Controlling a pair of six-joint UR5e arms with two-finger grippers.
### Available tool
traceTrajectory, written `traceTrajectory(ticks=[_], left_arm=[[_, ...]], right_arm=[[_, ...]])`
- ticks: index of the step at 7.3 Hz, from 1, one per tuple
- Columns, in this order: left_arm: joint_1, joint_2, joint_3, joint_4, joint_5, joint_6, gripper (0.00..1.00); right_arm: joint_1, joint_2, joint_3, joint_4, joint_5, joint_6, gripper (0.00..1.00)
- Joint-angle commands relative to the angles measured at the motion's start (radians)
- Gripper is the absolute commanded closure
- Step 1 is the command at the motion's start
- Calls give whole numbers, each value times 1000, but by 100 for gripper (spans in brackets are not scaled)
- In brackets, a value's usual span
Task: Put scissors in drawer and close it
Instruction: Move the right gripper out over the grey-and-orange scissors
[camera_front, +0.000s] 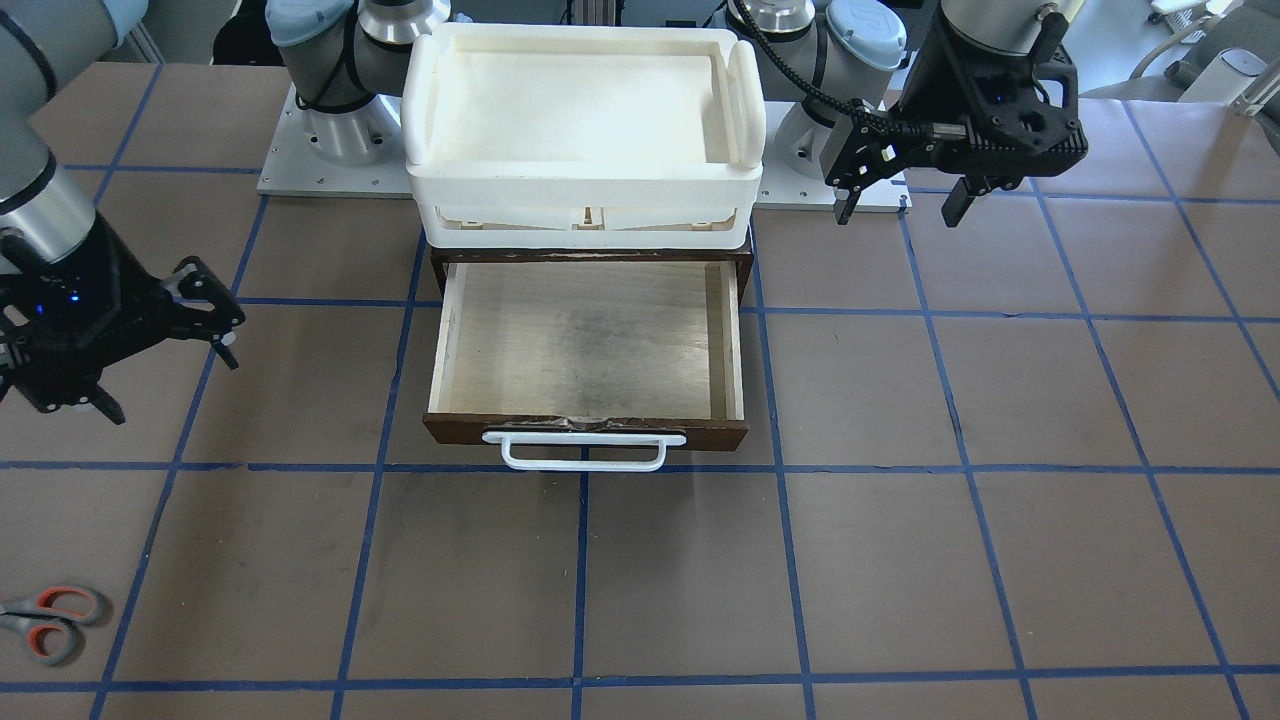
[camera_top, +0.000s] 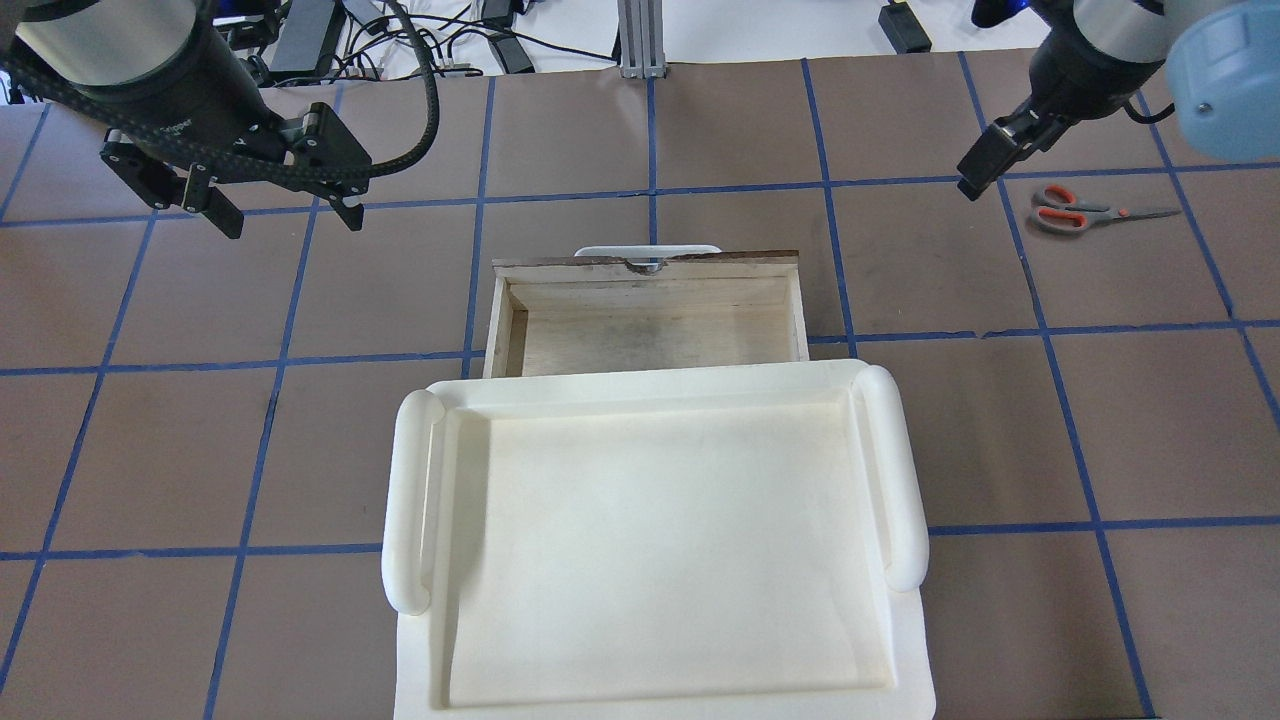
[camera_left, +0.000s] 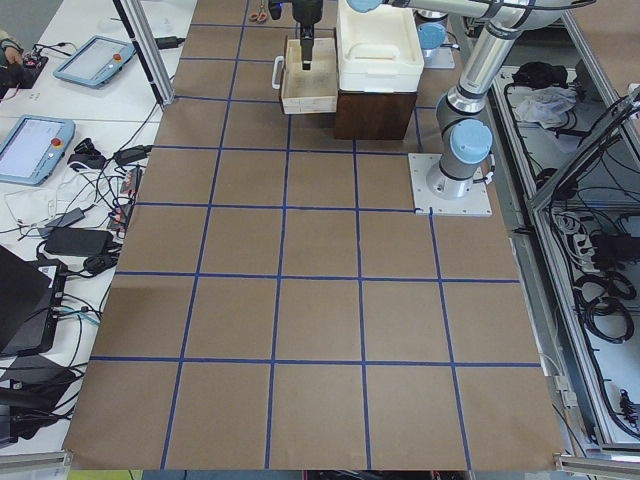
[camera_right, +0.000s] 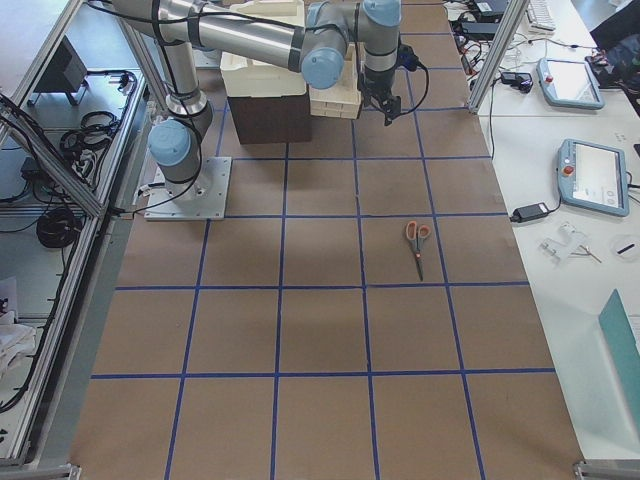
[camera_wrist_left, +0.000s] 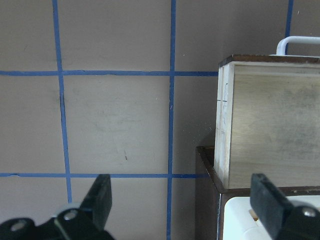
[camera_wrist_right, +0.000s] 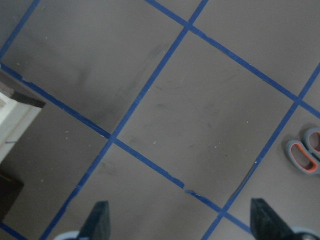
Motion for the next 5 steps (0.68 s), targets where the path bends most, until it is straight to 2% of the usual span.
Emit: traceTrajectory(ticks=[1,4,5], left_arm=[[0,0,0,-1,0,0,0],[0,2,-3,2,-2,0,0],[-2,5,-6,2,0,0,0]], right_arm=[[-137,88,-7,-47,43,-330,0],[-205,215,-73,-109,30,-663,0],[-228,278,-91,-169,27,-778,0]])
